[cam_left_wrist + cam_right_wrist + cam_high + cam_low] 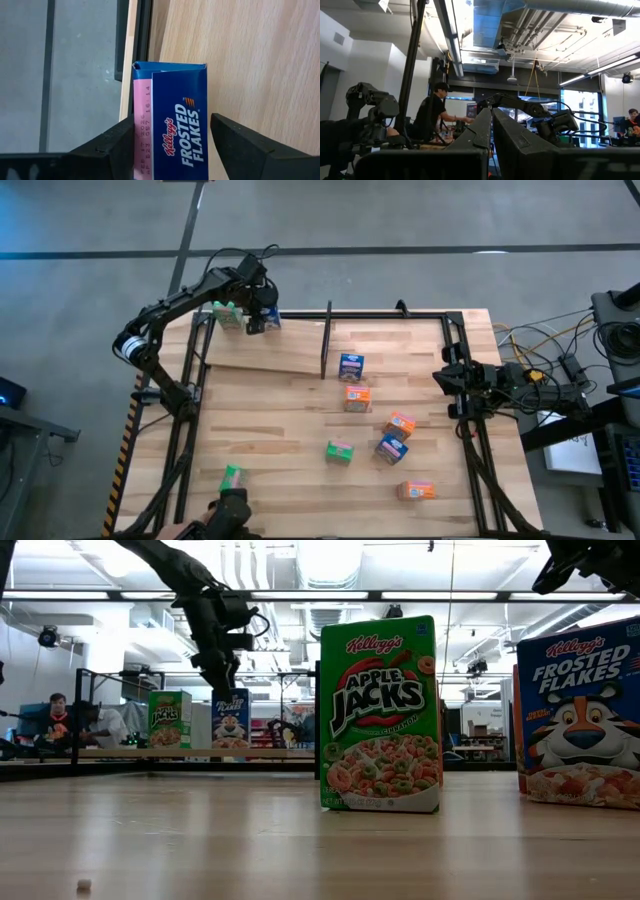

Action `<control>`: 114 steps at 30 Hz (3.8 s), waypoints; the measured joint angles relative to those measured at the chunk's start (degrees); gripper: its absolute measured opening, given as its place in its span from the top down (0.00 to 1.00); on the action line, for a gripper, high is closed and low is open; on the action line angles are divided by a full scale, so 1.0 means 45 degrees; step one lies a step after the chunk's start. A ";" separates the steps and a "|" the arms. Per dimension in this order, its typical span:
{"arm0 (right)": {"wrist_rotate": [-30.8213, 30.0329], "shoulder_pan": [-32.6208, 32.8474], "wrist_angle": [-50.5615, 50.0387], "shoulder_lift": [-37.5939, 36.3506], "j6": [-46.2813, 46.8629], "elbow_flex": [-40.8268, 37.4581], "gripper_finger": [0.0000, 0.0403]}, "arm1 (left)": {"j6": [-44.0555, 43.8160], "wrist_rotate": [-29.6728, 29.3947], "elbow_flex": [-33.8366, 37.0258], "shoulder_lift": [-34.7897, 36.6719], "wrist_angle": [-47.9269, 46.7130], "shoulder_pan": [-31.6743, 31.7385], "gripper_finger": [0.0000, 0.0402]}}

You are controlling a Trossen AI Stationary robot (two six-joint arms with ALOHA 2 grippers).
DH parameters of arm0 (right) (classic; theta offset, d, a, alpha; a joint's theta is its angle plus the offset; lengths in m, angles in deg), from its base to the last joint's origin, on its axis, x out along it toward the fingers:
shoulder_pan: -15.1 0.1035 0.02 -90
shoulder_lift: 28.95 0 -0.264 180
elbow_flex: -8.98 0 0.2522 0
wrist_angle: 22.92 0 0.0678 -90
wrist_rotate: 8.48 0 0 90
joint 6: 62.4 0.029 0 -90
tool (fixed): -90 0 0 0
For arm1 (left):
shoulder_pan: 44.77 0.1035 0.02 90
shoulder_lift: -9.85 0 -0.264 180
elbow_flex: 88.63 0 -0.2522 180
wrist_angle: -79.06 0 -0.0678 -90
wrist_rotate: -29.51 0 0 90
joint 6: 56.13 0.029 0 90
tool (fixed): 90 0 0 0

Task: Stack cereal on shelf
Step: Put the bottom left blue cereal box on the shelf, then put the top left orange cereal box on the shelf

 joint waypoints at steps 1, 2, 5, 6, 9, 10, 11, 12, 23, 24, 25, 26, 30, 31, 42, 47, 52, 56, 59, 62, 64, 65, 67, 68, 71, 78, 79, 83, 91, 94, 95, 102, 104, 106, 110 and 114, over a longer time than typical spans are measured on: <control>0.0000 0.0001 0.0001 0.0000 0.0000 0.0000 0.98 | -0.0004 0.0000 -0.0016 0.0000 -0.0022 0.0000 0.44; 0.0000 0.0001 0.0002 0.0000 0.0000 0.0000 0.98 | -0.0013 0.0000 -0.0072 -0.0005 -0.0099 0.0000 0.44; 0.0000 -0.0004 0.0002 0.0000 -0.0003 0.0000 0.98 | -0.0148 0.0001 -0.0399 -0.0005 -0.0388 0.0000 0.44; 0.0000 0.0000 -0.0003 0.0000 -0.0005 0.0000 0.98 | -0.0243 0.0001 -0.0563 -0.0005 -0.0486 0.0000 0.44; 0.0000 -0.0002 0.0001 0.0000 -0.0006 0.0000 0.98 | -0.0387 0.0005 -0.1122 -0.0005 -0.0962 0.0000 0.44; 0.0000 0.0001 0.0002 0.0000 -0.0010 0.0000 0.98 | -0.0456 0.0003 -0.1329 -0.0005 -0.1183 0.0000 0.44; 0.0000 -0.0003 0.0001 0.0000 -0.0010 0.0000 0.98 | -0.0566 0.0005 -0.1550 -0.0005 -0.1395 -0.0013 0.44; 0.0000 0.0001 0.0002 0.0000 -0.0010 0.0000 0.98 | -0.0742 0.0005 -0.1784 -0.0005 -0.1600 -0.0033 0.44; 0.0000 0.0000 -0.0001 0.0000 -0.0032 0.0000 0.98 | -0.3618 0.0231 -0.2967 -0.0004 -0.2832 -0.0686 0.47; 0.0000 0.0000 -0.0009 0.0000 -0.0022 0.0001 0.98 | -0.3931 0.0348 -0.2920 0.0019 -0.2794 -0.0814 0.48; 0.0000 -0.0004 -0.0019 0.0000 -0.0010 0.0020 0.98 | -0.4115 0.0359 -0.2819 0.0079 -0.2791 -0.0964 0.48; 0.0000 0.0001 -0.0013 0.0005 -0.0010 0.0029 0.98 | -0.4238 0.0359 -0.2707 0.0153 -0.2819 -0.1152 0.49; 0.0000 0.0000 -0.0047 0.0005 0.0000 0.0034 0.98 | -0.4691 0.0359 -0.2362 0.0628 -0.2400 -0.2037 0.54; 0.0000 -0.0004 -0.0071 0.0002 0.0001 0.0041 0.98 | -0.4802 0.0360 -0.2283 0.0755 -0.2206 -0.2257 0.55; 0.0002 -0.0001 -0.0145 0.0000 0.0196 0.0049 0.98 | -0.5407 -0.2627 0.0236 0.2829 0.1970 -0.3357 0.67; -0.0004 -0.0001 -0.0147 0.0002 0.0045 0.0049 0.98 | -0.5492 -0.4396 0.1626 0.3049 0.4564 -0.2816 0.72; -0.0002 -0.0004 -0.0144 0.0005 -0.0048 0.0053 0.98 | -0.6069 -0.4557 0.2118 0.2572 0.5627 -0.1967 0.79; -0.0005 -0.0004 -0.0139 0.0005 -0.0049 0.0053 0.98 | -0.6953 -0.4433 0.1527 0.1795 0.4959 -0.1388 0.88; -0.0011 -0.0004 -0.0139 0.0005 -0.0051 0.0053 0.98 | -0.7449 -0.4430 0.0720 0.1153 0.3879 -0.1169 0.97; -0.0015 -0.0004 -0.0139 0.0003 -0.0126 0.0053 0.98 | -0.7616 -0.4421 0.0180 0.0625 0.3266 -0.1081 0.99; -0.0012 -0.0004 -0.0139 0.0003 -0.0131 0.0058 0.98 | -0.7627 -0.4420 -0.0006 0.0400 0.3119 -0.1075 0.98; -0.0015 -0.0004 -0.0139 0.0005 -0.0131 0.0058 0.98 | -0.7627 -0.4425 -0.0057 0.0294 0.3084 -0.1069 0.98; -0.0015 -0.0004 -0.0139 0.0005 -0.0131 0.0062 0.98 | -0.7626 -0.4420 -0.0082 0.0134 0.2973 -0.1064 0.99; -0.0015 -0.0004 -0.0144 0.0005 -0.0131 0.0063 0.98 | -0.7613 -0.4420 -0.0078 0.0079 0.2845 -0.1068 1.00; -0.0017 -0.0004 -0.0149 0.0004 -0.0136 0.0068 0.98 | -0.7296 -0.4191 0.0023 0.0053 0.2717 -0.1069 1.00; -0.0019 -0.0004 -0.0154 0.0005 -0.0151 0.0068 0.98 | -0.6692 -0.3696 0.0116 0.0053 0.2574 -0.1083 1.00; -0.0019 -0.0004 -0.0158 0.0003 -0.0151 0.0068 0.98 | -0.6592 -0.3536 0.0116 0.0053 0.2575 -0.1078 1.00; -0.0018 -0.0004 -0.0158 0.0005 -0.0146 0.0068 0.98 | -0.6062 -0.2681 0.0115 0.0058 0.2636 -0.1083 1.00; -0.0019 -0.0004 -0.0156 0.0005 -0.0146 0.0068 0.98 | -0.6309 -0.2555 0.0113 0.0058 0.2612 -0.1083 1.00; -0.0016 -0.0007 -0.0158 0.0005 -0.0155 0.0068 0.98 | -0.6575 -0.2793 0.0094 0.0080 0.2565 -0.1083 1.00; -0.0016 -0.0008 -0.0158 0.0003 -0.0155 0.0068 0.98 | -0.6738 -0.2907 0.0061 0.0108 0.2519 -0.1083 1.00; -0.0015 -0.0006 -0.0154 0.0005 -0.0170 0.0068 0.98 | -0.7259 -0.2996 -0.0069 0.1048 0.2458 -0.1463 1.00; -0.0015 -0.0008 -0.0140 0.0003 -0.0155 0.0068 0.98 | -0.7434 -0.2987 0.0032 0.1498 0.2420 -0.1834 1.00; -0.0019 -0.0006 -0.0102 0.0004 -0.0140 0.0068 0.98 | -0.7607 -0.2940 0.0148 0.1989 0.2422 -0.2352 1.00; -0.0048 -0.0004 -0.0043 0.0000 0.0060 0.0068 0.98 | -0.7979 -0.2348 0.0538 0.2981 0.2442 -0.3844 1.00; -0.0714 -0.0004 0.0010 0.0003 0.0494 0.0068 0.98 | -0.8053 -0.2297 0.1481 0.4133 0.3066 -0.5725 1.00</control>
